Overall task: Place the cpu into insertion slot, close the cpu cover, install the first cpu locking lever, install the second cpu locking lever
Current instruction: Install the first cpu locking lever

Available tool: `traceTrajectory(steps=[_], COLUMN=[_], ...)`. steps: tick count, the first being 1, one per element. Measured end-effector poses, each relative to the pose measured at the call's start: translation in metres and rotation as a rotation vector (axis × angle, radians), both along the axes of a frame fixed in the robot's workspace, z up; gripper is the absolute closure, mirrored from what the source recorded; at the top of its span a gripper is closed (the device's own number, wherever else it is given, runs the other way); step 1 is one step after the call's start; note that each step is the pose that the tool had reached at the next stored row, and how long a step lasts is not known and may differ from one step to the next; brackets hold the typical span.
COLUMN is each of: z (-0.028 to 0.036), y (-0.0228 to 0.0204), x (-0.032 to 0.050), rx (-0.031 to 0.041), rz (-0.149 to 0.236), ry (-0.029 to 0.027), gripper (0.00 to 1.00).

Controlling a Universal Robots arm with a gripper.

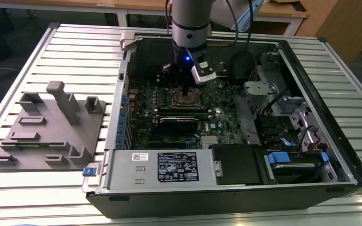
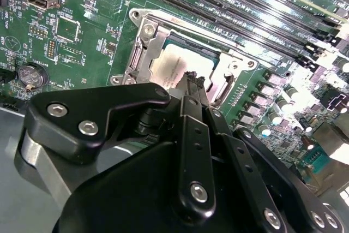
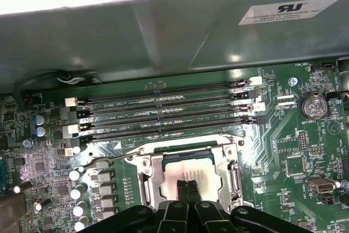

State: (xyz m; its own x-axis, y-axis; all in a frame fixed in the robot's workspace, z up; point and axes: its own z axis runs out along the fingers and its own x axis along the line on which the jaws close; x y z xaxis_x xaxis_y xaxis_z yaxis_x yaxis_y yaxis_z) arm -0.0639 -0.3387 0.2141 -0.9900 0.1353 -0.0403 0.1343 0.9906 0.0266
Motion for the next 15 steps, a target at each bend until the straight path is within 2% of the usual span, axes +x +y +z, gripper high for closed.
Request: traceTrajectory(steps=[1, 12, 13, 15], z=[0.0015, 0.0016, 0.0015, 0.0014], y=[0.0, 0.0, 0.0, 0.0], x=[0.0, 0.0, 0.0001, 0.0001], rx=[0.0, -0.0001, -0.0001, -0.0001], rz=[0.0, 0.0, 0.0, 0.0], ry=[0.0001, 0.001, 0.0044, 0.018], gripper=[0.9, 0.9, 0.9, 0.9])
